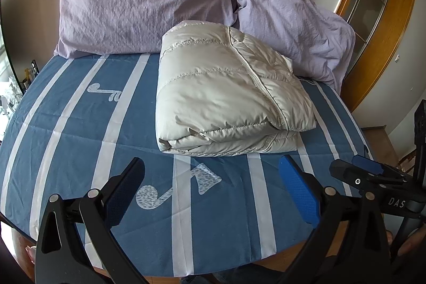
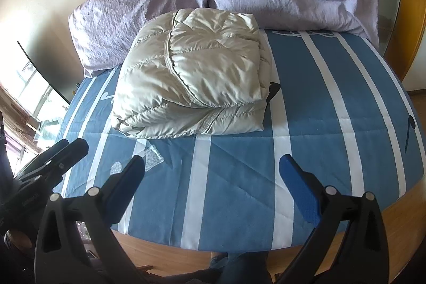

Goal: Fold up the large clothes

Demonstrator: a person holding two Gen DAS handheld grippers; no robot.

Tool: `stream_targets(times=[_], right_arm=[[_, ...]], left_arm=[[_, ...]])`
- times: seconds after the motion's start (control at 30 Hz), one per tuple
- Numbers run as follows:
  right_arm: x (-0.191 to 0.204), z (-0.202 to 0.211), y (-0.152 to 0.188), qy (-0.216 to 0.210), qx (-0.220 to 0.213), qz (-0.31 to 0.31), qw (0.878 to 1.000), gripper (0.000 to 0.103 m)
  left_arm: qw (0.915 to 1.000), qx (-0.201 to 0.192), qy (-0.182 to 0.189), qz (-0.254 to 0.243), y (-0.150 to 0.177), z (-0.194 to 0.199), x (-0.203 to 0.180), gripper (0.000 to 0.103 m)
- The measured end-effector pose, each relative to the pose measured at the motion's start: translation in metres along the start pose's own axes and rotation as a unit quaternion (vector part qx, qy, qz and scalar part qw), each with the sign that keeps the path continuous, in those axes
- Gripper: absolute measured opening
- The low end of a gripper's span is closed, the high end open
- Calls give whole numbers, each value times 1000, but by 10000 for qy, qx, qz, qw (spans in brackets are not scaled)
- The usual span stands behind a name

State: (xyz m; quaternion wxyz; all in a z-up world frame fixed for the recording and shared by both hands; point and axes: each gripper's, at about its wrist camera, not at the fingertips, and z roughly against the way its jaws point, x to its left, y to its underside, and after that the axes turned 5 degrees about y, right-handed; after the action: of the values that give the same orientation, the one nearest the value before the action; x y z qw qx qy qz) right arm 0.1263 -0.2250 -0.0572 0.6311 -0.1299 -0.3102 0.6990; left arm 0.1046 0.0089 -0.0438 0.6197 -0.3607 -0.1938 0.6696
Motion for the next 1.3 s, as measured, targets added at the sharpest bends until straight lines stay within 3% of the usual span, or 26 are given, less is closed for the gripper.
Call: stream_targets(times=[1.3], right_arm=[[-1,-9,-1,48,125,-46,9999,101]], left_arm=[[9997,227,72,47,-2,-12,-3,101]])
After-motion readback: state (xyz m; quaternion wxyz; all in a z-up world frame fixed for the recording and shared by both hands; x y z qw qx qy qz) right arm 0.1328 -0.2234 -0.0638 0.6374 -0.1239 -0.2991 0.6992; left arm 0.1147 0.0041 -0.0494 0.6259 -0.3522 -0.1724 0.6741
